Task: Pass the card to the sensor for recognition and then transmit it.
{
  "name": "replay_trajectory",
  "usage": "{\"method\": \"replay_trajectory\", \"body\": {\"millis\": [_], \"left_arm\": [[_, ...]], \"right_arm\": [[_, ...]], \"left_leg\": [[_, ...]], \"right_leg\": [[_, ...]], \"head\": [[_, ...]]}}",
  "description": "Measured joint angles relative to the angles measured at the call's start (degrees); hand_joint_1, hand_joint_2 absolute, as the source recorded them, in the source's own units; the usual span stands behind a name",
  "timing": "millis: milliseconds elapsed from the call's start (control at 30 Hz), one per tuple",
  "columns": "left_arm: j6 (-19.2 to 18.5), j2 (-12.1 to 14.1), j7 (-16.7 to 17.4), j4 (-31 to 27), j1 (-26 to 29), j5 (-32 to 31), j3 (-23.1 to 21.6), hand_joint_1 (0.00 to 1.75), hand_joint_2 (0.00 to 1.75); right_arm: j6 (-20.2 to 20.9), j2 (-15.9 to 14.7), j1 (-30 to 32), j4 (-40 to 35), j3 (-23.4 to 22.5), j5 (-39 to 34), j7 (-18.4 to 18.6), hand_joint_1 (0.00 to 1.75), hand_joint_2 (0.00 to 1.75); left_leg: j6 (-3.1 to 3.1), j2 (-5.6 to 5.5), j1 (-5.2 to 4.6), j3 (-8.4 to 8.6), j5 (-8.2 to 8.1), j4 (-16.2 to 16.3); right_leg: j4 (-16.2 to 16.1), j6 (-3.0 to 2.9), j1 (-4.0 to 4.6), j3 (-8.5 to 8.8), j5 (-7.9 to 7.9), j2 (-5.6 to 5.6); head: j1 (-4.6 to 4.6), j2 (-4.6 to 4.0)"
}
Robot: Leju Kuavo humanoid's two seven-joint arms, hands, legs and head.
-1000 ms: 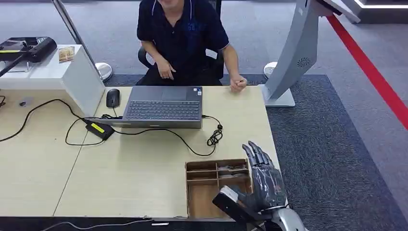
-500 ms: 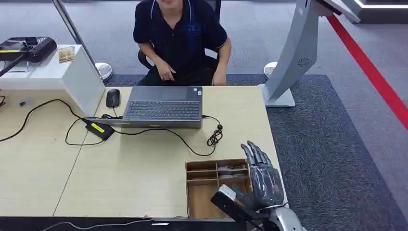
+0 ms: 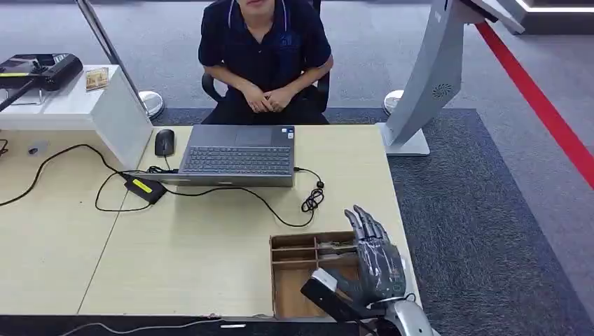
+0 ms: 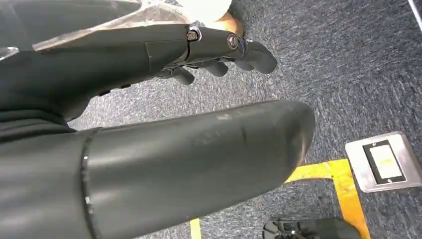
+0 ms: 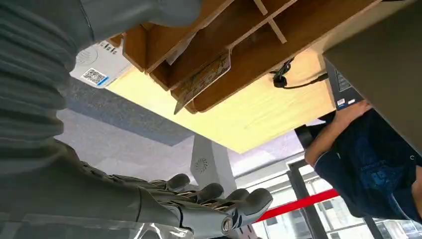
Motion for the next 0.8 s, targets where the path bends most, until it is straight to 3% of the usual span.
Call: {"method": "replay_trajectory", "body": {"millis": [800], "left_arm": [[0.0, 0.0, 0.0, 0.0, 0.0, 0.1, -0.4, 0.0, 0.0]], "right_arm": [[-1.4, 1.6, -0.1, 5.0, -0.1, -1.5, -0.9, 0.0, 1.75]], "left_leg": [[0.0, 0.0, 0.0, 0.0, 0.0, 0.0]], "right_leg": [[0.0, 0.0, 0.0, 0.0, 0.0, 0.0]], "head": [[0.0, 0.0]]}}
